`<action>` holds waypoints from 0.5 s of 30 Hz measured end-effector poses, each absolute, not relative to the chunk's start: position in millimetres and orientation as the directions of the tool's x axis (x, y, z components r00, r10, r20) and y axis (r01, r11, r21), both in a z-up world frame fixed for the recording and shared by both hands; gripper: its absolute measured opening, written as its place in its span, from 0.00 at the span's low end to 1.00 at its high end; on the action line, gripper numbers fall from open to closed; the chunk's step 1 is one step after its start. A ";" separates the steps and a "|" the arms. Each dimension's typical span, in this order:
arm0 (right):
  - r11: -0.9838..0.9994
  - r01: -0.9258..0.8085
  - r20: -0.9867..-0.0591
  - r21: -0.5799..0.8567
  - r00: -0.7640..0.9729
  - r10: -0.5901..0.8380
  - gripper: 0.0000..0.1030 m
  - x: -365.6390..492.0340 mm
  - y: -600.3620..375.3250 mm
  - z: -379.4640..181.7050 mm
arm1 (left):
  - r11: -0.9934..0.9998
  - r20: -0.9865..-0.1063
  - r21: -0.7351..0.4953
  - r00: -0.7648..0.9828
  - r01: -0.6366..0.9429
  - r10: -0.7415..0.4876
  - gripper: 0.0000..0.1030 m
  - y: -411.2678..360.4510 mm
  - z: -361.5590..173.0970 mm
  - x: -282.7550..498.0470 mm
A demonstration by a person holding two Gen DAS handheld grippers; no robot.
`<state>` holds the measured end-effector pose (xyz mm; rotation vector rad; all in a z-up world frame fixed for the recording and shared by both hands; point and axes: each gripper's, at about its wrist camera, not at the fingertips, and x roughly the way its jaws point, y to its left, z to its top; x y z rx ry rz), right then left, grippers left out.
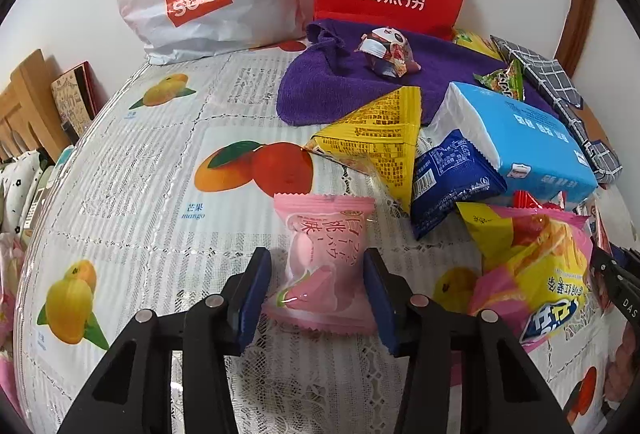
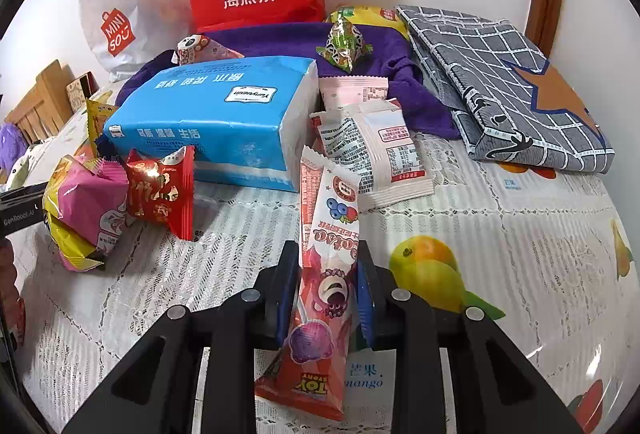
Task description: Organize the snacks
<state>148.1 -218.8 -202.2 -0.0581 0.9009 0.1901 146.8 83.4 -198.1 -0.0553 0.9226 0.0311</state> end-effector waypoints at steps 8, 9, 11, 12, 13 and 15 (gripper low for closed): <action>0.981 -0.191 -0.782 0.030 0.607 0.142 0.20 148.7 -219.9 -202.0 | 0.997 -0.802 -0.063 0.597 -0.043 -0.025 0.41 87.7 -189.0 140.5; 0.982 -0.187 -0.784 0.033 0.605 0.141 0.19 148.6 -220.7 -201.5 | 0.997 -0.799 -0.065 0.600 -0.044 -0.025 0.41 88.2 -186.4 139.5; 0.982 -0.184 -0.783 0.041 0.605 0.146 0.19 147.2 -223.0 -197.9 | 0.997 -0.792 -0.069 0.610 -0.044 -0.028 0.41 88.4 -178.7 136.9; 0.982 -0.183 -0.779 0.041 0.610 0.146 0.19 145.8 -223.6 -195.3 | 0.997 -0.790 -0.070 0.613 -0.043 -0.029 0.41 88.1 -175.5 136.0; 0.982 -0.182 -0.773 0.039 0.618 0.145 0.19 144.1 -224.1 -192.0 | 0.996 -0.786 -0.072 0.617 -0.042 -0.031 0.41 87.6 -170.8 134.6; 0.982 -0.183 -0.761 0.035 0.632 0.145 0.19 140.3 -224.9 -182.7 | 0.996 -0.780 -0.072 0.625 -0.043 -0.030 0.41 86.5 -164.0 132.5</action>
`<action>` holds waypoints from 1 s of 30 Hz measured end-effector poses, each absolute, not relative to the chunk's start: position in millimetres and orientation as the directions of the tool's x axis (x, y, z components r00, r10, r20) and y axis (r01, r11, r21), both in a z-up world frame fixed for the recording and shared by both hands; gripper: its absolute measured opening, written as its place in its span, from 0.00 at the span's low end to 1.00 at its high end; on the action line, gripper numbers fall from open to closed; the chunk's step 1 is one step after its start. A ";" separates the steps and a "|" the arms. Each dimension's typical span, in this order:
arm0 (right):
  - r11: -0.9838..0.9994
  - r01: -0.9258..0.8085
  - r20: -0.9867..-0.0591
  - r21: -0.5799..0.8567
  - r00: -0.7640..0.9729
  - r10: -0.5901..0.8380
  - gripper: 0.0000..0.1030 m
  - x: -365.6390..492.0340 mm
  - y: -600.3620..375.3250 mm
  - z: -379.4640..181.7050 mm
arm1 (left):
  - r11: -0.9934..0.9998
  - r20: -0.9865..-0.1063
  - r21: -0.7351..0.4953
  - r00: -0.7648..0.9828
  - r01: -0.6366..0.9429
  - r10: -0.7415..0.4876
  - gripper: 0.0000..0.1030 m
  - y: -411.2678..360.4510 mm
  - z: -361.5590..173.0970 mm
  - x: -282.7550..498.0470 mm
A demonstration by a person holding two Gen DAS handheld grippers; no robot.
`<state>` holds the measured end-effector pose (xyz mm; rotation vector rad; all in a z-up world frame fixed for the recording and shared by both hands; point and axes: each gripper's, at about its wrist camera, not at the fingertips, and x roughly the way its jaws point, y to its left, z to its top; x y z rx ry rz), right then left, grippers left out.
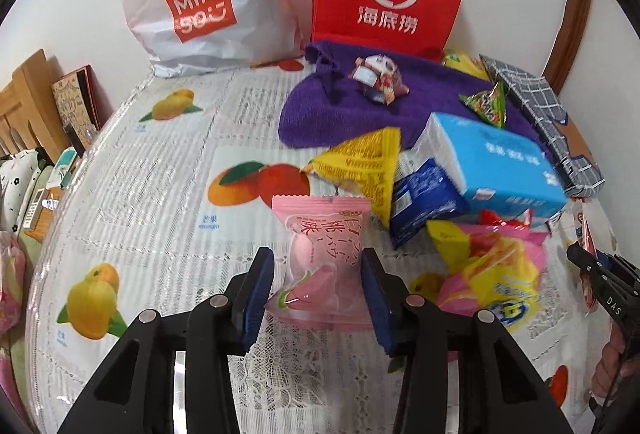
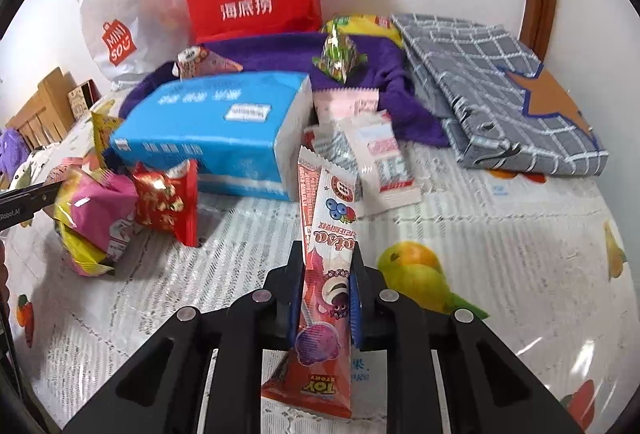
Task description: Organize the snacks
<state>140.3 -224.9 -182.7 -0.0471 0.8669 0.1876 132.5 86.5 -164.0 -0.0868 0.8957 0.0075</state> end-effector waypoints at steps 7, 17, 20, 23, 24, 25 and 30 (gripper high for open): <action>0.983 -0.179 -0.729 0.033 0.669 0.146 0.19 137.7 -227.9 -147.8 | 0.995 -0.760 -0.096 0.647 -0.021 -0.060 0.41 79.7 -137.4 130.1; 0.986 -0.158 -0.676 0.047 0.722 0.148 0.19 163.5 -222.4 -97.4 | 0.995 -0.725 -0.093 0.683 0.033 -0.090 0.41 57.4 -96.6 148.9; 0.987 -0.151 -0.670 0.048 0.728 0.144 0.19 172.9 -219.6 -88.9 | 0.996 -0.716 -0.082 0.692 0.044 -0.089 0.41 51.3 -86.1 156.1; 0.988 -0.144 -0.669 0.060 0.729 0.147 0.19 183.3 -217.6 -82.6 | 0.995 -0.708 -0.080 0.700 0.052 -0.093 0.41 47.5 -77.8 163.7; 0.988 -0.143 -0.670 0.062 0.728 0.147 0.19 186.0 -216.8 -81.1 | 0.995 -0.707 -0.079 0.701 0.054 -0.094 0.41 46.7 -75.4 165.6; 0.988 -0.141 -0.670 0.065 0.727 0.148 0.19 189.2 -216.6 -79.3 | 0.995 -0.706 -0.082 0.701 0.054 -0.096 0.41 46.0 -72.3 168.9; 0.987 -0.147 -0.661 0.072 0.734 0.158 0.19 205.1 -211.6 -67.3 | 0.993 -0.702 -0.092 0.703 0.069 -0.114 0.41 42.5 -60.4 183.1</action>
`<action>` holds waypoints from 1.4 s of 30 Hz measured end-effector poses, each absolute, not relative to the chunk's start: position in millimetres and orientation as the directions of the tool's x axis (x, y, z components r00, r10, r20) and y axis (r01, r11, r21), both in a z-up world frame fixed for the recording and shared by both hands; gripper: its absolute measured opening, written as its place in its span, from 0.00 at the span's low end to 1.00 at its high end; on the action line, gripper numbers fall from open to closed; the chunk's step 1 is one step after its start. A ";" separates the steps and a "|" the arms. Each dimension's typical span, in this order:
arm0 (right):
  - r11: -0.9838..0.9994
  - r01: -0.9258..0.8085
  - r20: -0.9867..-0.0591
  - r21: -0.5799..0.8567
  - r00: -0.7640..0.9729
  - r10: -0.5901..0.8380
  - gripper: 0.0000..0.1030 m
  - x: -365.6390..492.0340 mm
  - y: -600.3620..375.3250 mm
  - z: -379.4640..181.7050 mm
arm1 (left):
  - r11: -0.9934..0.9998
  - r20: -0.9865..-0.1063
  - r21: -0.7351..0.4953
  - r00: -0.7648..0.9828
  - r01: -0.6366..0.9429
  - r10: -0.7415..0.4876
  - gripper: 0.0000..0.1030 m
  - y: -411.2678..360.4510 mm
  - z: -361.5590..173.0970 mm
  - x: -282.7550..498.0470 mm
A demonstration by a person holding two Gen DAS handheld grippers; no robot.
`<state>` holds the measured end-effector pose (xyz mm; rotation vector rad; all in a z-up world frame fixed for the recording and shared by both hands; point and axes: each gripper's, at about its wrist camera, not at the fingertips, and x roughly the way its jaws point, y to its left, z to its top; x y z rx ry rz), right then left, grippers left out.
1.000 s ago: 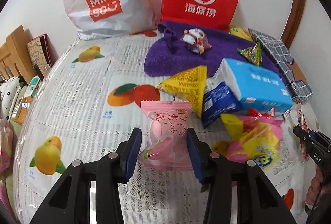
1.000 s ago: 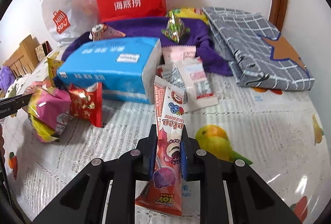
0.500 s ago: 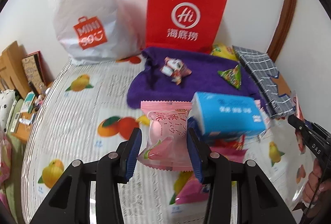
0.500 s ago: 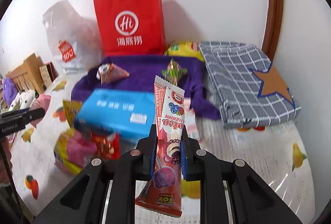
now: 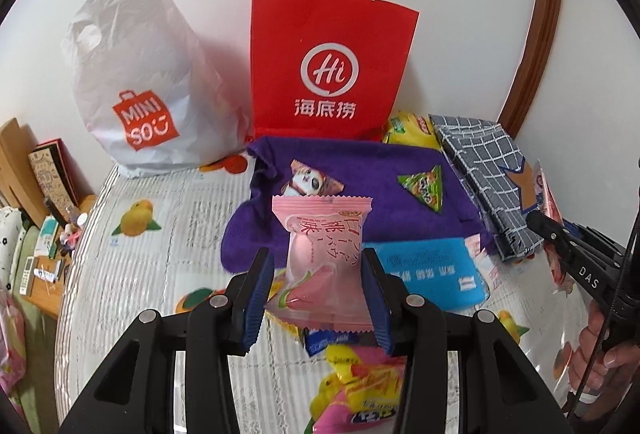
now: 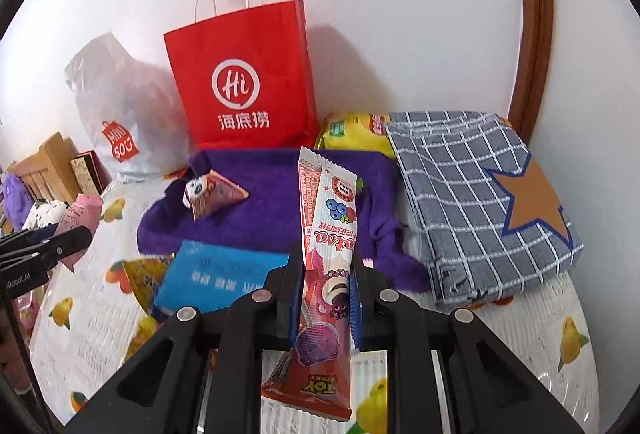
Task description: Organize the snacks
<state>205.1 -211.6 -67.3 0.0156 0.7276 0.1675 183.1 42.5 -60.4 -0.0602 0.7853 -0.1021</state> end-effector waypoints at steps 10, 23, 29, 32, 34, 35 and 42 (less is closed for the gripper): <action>0.980 -0.184 -0.659 0.076 0.728 0.187 0.19 244.2 -190.7 -56.9 | 0.995 -0.706 -0.075 0.701 0.070 -0.103 0.41 35.9 -54.5 216.3; 0.972 -0.226 -0.662 0.058 0.720 0.207 0.19 313.7 -166.8 -57.7 | 0.992 -0.705 -0.098 0.697 0.082 -0.127 0.41 33.3 -51.8 282.6; 0.974 -0.219 -0.684 0.060 0.701 0.200 0.19 341.2 -165.7 -71.1 | 0.989 -0.708 -0.126 0.691 0.080 -0.146 0.41 33.5 -60.0 315.4; 0.973 -0.226 -0.706 0.047 0.682 0.193 0.19 349.2 -165.7 -84.1 | 0.992 -0.729 -0.106 0.673 0.071 -0.125 0.41 34.5 -71.7 328.0; 0.973 -0.227 -0.719 0.044 0.669 0.189 0.19 355.2 -165.1 -91.1 | 0.993 -0.734 -0.100 0.669 0.064 -0.117 0.41 37.3 -76.8 331.6; 0.973 -0.225 -0.725 0.044 0.664 0.186 0.19 358.0 -165.2 -94.1 | 0.993 -0.738 -0.104 0.665 0.058 -0.116 0.39 40.0 -79.5 332.5; 0.971 -0.233 -0.758 0.058 0.623 0.194 0.19 370.0 -164.3 -115.3 | 0.991 -0.754 -0.123 0.644 0.056 -0.130 0.35 49.6 -92.3 342.4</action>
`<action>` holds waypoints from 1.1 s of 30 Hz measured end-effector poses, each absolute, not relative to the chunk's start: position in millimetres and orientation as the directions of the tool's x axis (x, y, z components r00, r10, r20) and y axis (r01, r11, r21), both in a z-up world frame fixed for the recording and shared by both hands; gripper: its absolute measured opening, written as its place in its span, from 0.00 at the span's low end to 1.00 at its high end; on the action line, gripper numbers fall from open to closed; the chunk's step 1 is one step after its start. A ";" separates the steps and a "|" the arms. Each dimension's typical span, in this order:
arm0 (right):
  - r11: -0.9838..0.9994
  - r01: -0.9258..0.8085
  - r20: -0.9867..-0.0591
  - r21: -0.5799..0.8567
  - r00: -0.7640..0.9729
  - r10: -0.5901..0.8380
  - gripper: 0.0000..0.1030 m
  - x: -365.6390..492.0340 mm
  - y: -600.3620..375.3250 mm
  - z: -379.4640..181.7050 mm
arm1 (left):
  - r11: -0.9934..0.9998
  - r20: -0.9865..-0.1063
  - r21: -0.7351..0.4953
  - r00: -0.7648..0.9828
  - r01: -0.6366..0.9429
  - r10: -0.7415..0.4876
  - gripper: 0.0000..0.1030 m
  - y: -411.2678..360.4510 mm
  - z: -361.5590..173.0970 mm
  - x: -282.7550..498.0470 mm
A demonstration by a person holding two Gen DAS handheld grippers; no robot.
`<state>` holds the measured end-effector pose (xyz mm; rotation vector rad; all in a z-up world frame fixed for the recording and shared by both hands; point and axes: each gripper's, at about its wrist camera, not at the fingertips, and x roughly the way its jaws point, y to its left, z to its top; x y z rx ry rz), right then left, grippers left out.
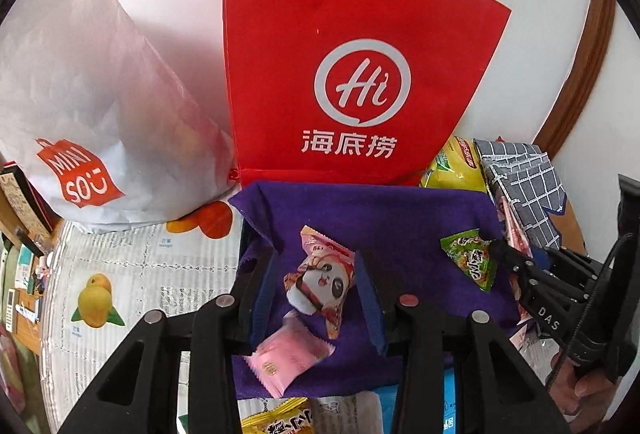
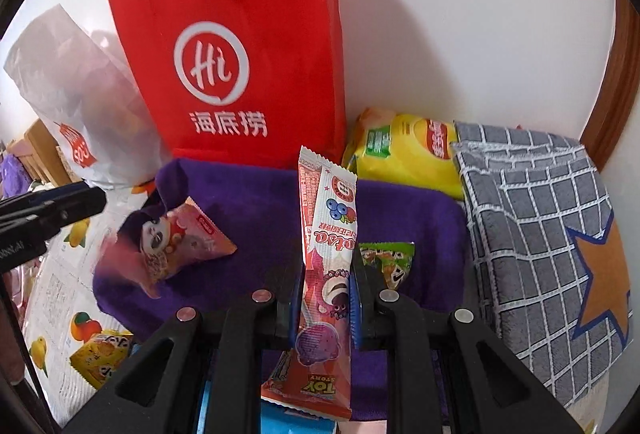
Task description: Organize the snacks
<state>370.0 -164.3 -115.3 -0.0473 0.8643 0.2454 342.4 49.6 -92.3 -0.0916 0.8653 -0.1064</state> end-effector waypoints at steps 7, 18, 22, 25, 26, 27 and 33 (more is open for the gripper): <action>0.969 -0.243 -0.777 0.053 0.599 0.193 0.19 374.7 -163.3 -125.8 | 0.988 -0.770 -0.140 0.620 0.059 -0.146 0.35 50.2 -99.6 347.1; 0.963 -0.268 -0.816 0.031 0.549 0.180 0.19 380.6 -154.1 -147.6 | 0.985 -0.781 -0.156 0.602 0.067 -0.165 0.35 49.1 -100.2 347.8; 0.963 -0.267 -0.833 0.025 0.527 0.168 0.19 383.4 -153.0 -156.4 | 0.986 -0.779 -0.152 0.605 0.070 -0.162 0.35 47.8 -99.7 347.9; 0.965 -0.263 -0.847 0.017 0.510 0.154 0.19 385.5 -153.3 -162.5 | 0.986 -0.779 -0.150 0.605 0.072 -0.163 0.35 47.2 -98.9 347.4; 0.965 -0.263 -0.851 0.016 0.503 0.151 0.19 386.2 -153.4 -164.6 | 0.986 -0.780 -0.153 0.604 0.071 -0.164 0.35 47.3 -98.8 347.3; 0.964 -0.265 -0.856 0.013 0.495 0.147 0.19 386.6 -153.0 -166.9 | 0.985 -0.781 -0.155 0.602 0.070 -0.166 0.35 47.4 -98.8 347.3; 0.965 -0.261 -0.868 -0.002 0.480 0.128 0.20 387.1 -151.0 -172.1 | 0.986 -0.787 -0.154 0.595 0.062 -0.160 0.46 47.0 -97.0 346.5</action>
